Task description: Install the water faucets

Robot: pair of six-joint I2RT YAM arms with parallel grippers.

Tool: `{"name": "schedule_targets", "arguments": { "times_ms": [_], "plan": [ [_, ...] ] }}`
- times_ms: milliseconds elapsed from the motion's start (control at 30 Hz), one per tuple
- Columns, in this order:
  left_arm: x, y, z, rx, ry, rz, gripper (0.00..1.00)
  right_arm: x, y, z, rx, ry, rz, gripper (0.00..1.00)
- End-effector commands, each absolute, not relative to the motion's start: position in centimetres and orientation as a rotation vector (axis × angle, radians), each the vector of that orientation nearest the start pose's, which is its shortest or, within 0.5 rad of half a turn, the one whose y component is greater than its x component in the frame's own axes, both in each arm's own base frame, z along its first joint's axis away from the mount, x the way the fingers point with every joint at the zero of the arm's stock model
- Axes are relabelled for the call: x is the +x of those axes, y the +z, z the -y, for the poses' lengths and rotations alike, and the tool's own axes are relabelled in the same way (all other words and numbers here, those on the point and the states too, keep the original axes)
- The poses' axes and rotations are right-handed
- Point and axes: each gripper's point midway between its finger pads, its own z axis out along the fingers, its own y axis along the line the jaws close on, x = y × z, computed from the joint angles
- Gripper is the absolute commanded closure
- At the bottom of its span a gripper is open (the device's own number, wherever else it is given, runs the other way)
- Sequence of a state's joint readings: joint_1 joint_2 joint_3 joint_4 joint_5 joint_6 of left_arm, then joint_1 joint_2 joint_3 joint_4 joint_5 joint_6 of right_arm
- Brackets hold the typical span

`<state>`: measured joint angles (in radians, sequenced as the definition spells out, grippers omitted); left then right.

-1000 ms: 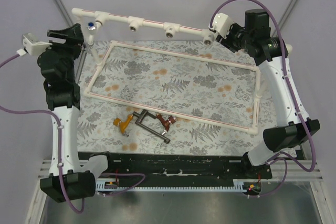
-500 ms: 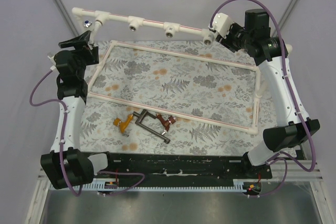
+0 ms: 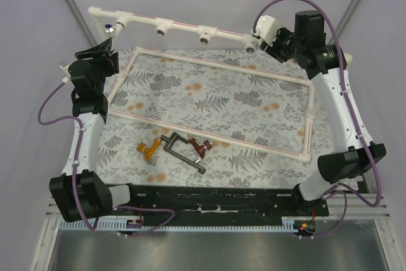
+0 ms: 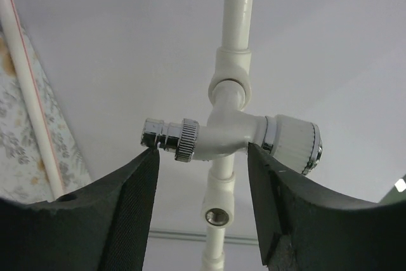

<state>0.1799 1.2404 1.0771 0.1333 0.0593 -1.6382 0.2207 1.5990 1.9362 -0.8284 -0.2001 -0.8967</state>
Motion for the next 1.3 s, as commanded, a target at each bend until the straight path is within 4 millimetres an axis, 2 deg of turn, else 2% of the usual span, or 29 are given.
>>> {"name": "schedule_targets", "arguments": {
  "times_ms": [0, 100, 267, 400, 533, 667, 767, 867, 1000, 1133, 1267],
  "plan": [
    [42.5, 39.4, -4.4, -1.105, -0.894, -1.117, 0.38, 43.7, 34.3, -9.5, -1.138, -0.178, -1.824, 1.00],
    [42.1, 38.4, -5.8, -1.033, -0.696, -1.171, 0.37, 43.8, 34.1, -9.5, -1.138, -0.177, -1.829, 1.00],
    [42.4, 39.5, -7.7, -0.868, -0.472, -1.154, 0.36, 43.8, 34.2, -9.5, -1.139, -0.177, -1.825, 1.00],
    [43.3, 41.6, -8.2, -0.757, -0.397, -1.138, 0.35, 43.8, 34.2, -9.5, -1.137, -0.176, -1.826, 1.00],
    [42.2, 42.7, -8.7, -0.838, -0.413, -1.113, 0.31, 43.5, 34.3, -9.3, -1.134, -0.189, -1.828, 1.00],
    [39.9, 41.4, -8.8, -1.056, -0.502, -1.118, 0.22, 43.6, 34.2, -9.2, -1.134, -0.198, -1.831, 1.00],
    [39.3, 41.8, -6.9, -1.124, -0.699, -1.092, 0.21, 43.7, 34.2, -9.1, -1.132, -0.200, -1.831, 1.00],
    [40.0, 40.6, -4.8, -1.248, -0.943, -1.091, 0.19, 43.8, 34.1, -9.3, -1.136, -0.191, -1.829, 1.00],
    [41.2, 41.7, -2.7, -1.304, -1.229, -1.036, 0.19, 43.6, 34.1, -9.4, -1.136, -0.185, -1.830, 1.00],
    [41.7, 43.1, -2.5, -1.319, -1.280, -0.993, 0.18, 43.5, 34.2, -9.2, -1.135, -0.189, -1.828, 1.00],
    [42.6, 42.7, -2.9, -1.366, -1.297, -0.964, 0.18, 43.5, 34.2, -9.2, -1.132, -0.190, -1.829, 1.00]
  ]
}}
